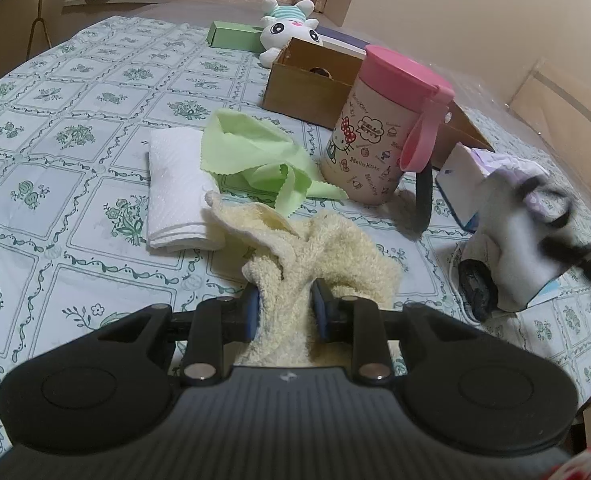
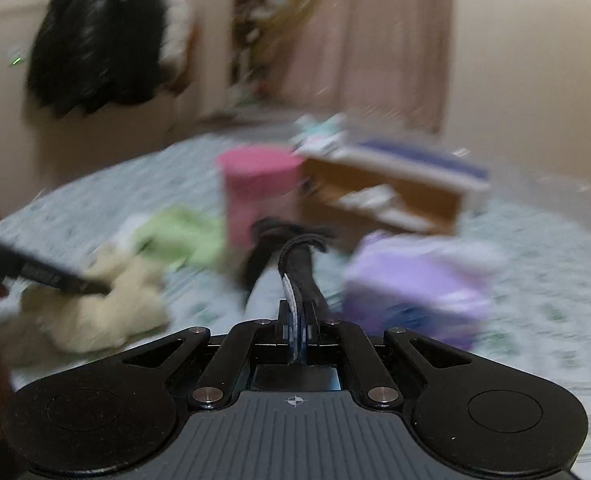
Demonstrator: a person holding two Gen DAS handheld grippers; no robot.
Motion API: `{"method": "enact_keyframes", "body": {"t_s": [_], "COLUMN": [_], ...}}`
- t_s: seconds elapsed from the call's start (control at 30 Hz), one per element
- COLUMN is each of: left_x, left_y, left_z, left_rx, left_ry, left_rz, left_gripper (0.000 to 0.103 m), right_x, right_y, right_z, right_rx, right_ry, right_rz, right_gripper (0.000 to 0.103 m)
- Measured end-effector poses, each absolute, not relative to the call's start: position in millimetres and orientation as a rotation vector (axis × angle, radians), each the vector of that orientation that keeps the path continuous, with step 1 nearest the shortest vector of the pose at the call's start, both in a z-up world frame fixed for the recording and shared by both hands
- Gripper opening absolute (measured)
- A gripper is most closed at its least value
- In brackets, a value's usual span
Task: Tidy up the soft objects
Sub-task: 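Grasp the dark grey sock with the right gripper while the left holds the towel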
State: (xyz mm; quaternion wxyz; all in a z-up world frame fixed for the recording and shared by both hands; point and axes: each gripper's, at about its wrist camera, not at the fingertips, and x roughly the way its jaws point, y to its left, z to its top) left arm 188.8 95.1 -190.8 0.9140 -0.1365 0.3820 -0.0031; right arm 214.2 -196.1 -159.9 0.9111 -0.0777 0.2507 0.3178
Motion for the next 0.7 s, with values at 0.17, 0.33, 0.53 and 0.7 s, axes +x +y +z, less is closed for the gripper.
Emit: {"method": "enact_keyframes", "body": {"t_s": [0.17,0.33,0.53,0.7], "left_x": [191,190,191,191], "left_y": [96,98,98,98], "left_z": [-190,-192,-192,-191], "left_rx": [-0.283,-0.285,-0.279,-0.279], "left_ry": [0.793,0.79,0.787,0.789], "left_rz": [-0.012,-0.02,-0.027,-0.032], "left_gripper": [0.025,0.025,0.025,0.024], "right_x": [246,250,254,266], "right_y": [-170,-180,-170,-181], "right_z": [-198,-193,-199,-208], "right_rx": [-0.11,-0.069,-0.175,-0.058], "right_ry": [0.714,0.727,0.693,0.754], "right_rz": [0.626,0.589,0.526,0.547], "right_gripper": [0.003,0.049,0.087,0.047]}}
